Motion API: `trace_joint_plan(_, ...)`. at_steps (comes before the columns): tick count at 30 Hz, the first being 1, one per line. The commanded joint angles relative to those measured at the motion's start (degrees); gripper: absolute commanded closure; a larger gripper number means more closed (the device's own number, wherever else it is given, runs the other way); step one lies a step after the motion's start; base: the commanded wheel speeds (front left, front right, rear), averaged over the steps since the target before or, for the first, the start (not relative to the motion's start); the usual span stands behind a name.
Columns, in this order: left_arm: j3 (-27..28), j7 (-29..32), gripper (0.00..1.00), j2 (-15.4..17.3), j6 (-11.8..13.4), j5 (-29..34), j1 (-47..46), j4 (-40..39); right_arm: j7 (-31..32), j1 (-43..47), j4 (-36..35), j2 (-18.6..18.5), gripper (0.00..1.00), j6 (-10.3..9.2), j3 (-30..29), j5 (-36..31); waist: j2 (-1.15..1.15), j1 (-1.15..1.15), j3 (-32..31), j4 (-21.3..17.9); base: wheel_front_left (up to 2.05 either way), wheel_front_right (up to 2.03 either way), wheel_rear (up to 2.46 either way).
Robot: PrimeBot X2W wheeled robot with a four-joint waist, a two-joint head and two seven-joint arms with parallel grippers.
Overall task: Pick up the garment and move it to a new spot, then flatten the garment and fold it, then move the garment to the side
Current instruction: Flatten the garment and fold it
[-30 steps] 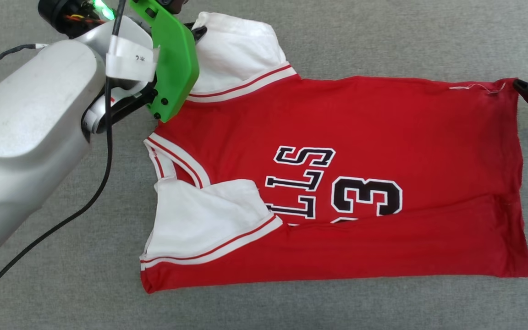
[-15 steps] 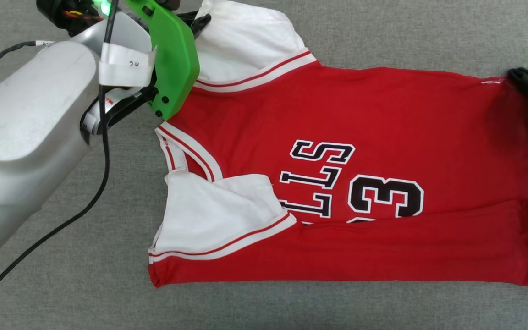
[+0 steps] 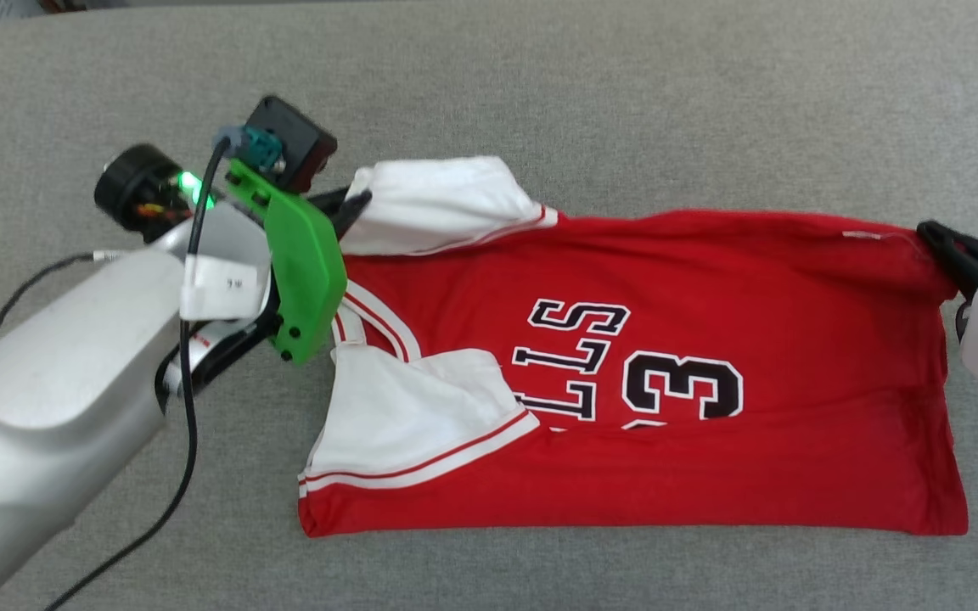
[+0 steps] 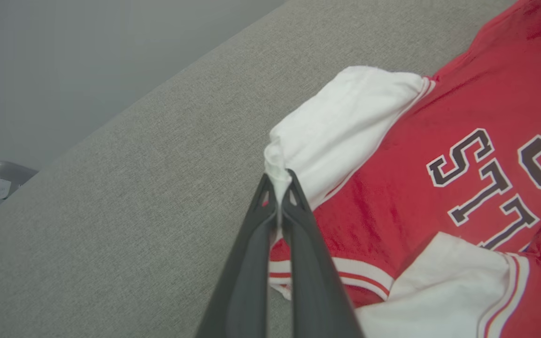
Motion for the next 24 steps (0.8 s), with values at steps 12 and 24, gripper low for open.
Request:
trace_joint_plan(12,-3.2,-5.2,1.0,4.9,5.7,-4.7,18.6,-6.6,-5.3,17.3,-5.6,-0.6,1.0,-0.03,-1.6,2.2,0.0,0.0,-9.3,0.2,0.0,0.0,0.0)
trace_joint_plan(24,-5.7,-8.9,1.0,2.7,7.9,-5.7,26.3,-2.6,-1.7,26.2,-6.1,2.6,1.0,-0.03,-4.2,2.2,0.0,0.0,-6.7,-1.1,0.0,0.0,0.0)
